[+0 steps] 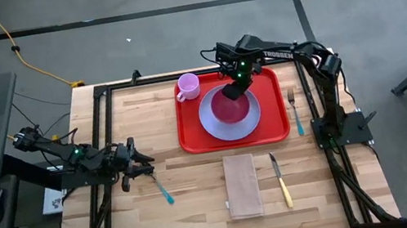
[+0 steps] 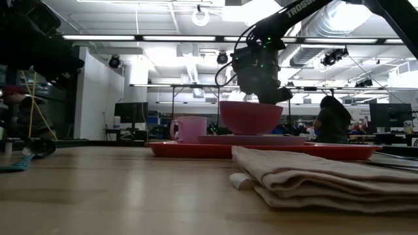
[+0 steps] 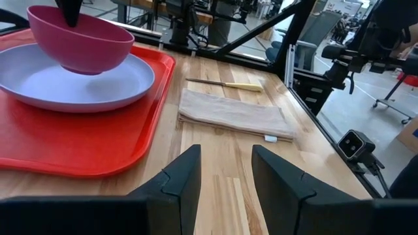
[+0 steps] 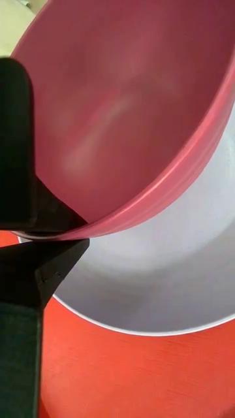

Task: Set up tray
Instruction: Put the red bowl on the blue plate on the red serving tray

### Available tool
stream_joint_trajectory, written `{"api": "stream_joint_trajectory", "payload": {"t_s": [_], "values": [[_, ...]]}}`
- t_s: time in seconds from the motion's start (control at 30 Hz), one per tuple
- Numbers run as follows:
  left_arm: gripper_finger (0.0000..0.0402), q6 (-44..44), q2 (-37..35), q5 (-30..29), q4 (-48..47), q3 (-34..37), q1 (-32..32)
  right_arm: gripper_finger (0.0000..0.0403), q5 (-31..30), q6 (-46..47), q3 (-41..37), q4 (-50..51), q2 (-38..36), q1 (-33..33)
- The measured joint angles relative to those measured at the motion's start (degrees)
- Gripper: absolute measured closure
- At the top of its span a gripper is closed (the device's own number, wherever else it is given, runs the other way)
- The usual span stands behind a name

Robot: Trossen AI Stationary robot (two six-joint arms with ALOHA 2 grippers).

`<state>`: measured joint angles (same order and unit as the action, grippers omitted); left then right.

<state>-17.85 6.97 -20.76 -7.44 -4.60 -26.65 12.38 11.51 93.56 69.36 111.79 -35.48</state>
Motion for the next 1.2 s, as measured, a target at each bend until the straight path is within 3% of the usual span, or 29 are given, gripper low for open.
{"api": "stream_joint_trajectory", "payload": {"t_s": [0.3, 0.63, 1.2], "values": [[0.0236, 1.30, -0.01, 0.01, 0.03, 0.00, 0.02, 0.0403, -0.42, 0.32, -0.17, -0.60, 0.02, 0.27], [0.0236, 2.96, 0.01, -0.05, 0.55, 0.00, 0.01, 0.0403, 1.24, 2.63, -8.06, -4.87, 0.07, 0.33], [0.0236, 2.85, 0.01, -0.87, 0.44, 0.01, 0.02, 0.0403, 0.81, 2.54, -7.02, -8.03, 0.07, 0.33]]}}
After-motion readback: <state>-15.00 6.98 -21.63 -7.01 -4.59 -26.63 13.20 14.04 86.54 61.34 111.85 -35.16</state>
